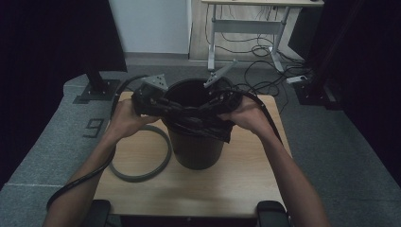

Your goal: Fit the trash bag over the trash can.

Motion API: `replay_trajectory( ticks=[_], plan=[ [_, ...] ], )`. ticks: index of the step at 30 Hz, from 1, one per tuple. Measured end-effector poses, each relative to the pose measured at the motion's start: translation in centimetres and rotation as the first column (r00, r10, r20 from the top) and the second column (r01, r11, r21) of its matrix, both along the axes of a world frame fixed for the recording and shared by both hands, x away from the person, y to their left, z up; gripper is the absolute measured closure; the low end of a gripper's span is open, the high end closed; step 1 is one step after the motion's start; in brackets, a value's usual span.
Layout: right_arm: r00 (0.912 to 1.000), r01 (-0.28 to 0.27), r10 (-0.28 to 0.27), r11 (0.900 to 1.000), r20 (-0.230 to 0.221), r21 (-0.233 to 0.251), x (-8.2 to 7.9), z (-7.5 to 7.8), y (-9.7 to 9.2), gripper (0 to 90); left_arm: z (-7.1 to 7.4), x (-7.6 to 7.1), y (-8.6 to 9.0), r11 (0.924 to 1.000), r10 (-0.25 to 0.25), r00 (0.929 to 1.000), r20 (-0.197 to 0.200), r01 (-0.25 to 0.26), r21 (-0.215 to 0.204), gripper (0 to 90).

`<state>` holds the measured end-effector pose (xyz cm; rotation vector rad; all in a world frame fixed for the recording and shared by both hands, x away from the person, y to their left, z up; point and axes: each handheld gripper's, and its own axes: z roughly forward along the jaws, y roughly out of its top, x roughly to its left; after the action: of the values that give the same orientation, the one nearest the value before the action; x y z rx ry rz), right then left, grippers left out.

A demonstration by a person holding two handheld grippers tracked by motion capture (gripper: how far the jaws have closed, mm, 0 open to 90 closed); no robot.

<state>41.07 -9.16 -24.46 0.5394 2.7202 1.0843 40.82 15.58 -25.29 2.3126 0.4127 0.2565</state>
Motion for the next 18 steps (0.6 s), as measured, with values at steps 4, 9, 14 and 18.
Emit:
replay_trajectory(
  ticks=[4,9,14,18],
  plan=[
    [0.9999,0.014,-0.014,0.9998,0.008,0.016,0.1,0.5,0.2,74.6,-0.2,0.4,0.3,0.9996,0.017,0.9993,-0.032,-0.018,-0.024,86.7],
    [0.9992,-0.014,0.014,0.9998,0.038,0.013,-0.6,2.2,1.8,67.6,-0.1,0.9,0.3,0.999,0.039,0.9978,-0.053,-0.04,-0.022,87.2],
    [0.9957,-0.09,0.09,0.9959,0.024,-0.007,-1.4,2.4,4.2,63.8,0.1,0.9,0.3,0.9981,0.049,0.997,-0.061,-0.051,-0.035,87.1],
    [0.9951,-0.099,0.099,0.9943,0.005,-0.04,-1.2,0.9,6.0,59.0,0.2,0.9,0.3,0.9974,0.05,0.9964,-0.068,-0.054,-0.049,87.0]
  ],
)
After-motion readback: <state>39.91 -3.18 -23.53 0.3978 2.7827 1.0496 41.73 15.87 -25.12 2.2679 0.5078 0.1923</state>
